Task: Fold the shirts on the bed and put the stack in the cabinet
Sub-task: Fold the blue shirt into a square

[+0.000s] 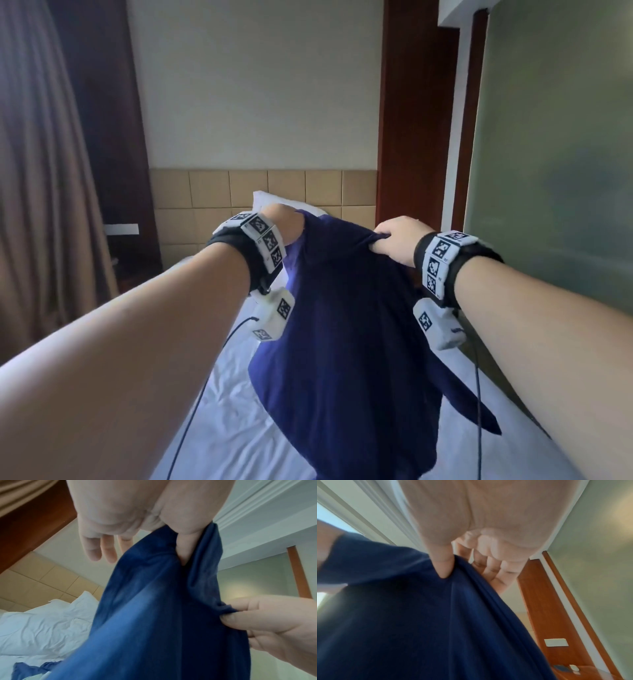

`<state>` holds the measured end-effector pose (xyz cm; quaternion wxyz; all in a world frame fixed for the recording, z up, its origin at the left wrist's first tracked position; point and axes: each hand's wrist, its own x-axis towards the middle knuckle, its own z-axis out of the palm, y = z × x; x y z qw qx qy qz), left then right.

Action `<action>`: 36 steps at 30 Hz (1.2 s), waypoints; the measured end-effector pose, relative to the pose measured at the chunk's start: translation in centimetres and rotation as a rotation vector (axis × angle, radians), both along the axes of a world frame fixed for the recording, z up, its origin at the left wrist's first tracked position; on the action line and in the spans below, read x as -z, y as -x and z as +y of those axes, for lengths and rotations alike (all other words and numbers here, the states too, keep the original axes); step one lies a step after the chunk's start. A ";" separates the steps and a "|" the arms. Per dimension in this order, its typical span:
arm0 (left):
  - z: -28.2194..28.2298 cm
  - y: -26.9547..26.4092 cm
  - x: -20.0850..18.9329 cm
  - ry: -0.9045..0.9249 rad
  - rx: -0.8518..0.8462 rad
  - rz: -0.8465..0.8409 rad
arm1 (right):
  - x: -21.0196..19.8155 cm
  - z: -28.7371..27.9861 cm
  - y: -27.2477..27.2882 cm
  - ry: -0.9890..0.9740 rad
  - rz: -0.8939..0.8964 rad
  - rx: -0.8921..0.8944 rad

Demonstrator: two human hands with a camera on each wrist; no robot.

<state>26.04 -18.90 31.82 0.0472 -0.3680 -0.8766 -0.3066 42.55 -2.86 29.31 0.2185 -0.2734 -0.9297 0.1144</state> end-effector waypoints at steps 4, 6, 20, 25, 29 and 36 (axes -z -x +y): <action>-0.5 -2.0 -0.9 -0.004 0.075 -0.025 | -1.0 -3.7 -0.1 0.315 0.172 -0.337; -0.6 -2.2 -0.9 -0.051 0.117 -0.070 | -1.4 -4.7 0.5 0.293 0.211 -0.356; -6.8 -0.1 6.3 0.398 0.425 -0.566 | -2.7 -2.4 -3.8 0.483 0.814 0.075; -5.7 -1.1 7.9 0.095 0.403 -0.613 | -3.1 -2.2 -4.8 0.551 0.769 0.032; -2.6 -3.4 8.1 -0.149 0.467 -0.644 | -2.9 -3.8 -4.9 0.564 0.691 -0.099; 0.1 -6.8 9.8 0.281 0.584 -0.567 | -3.3 -4.5 -7.2 0.727 0.767 -0.308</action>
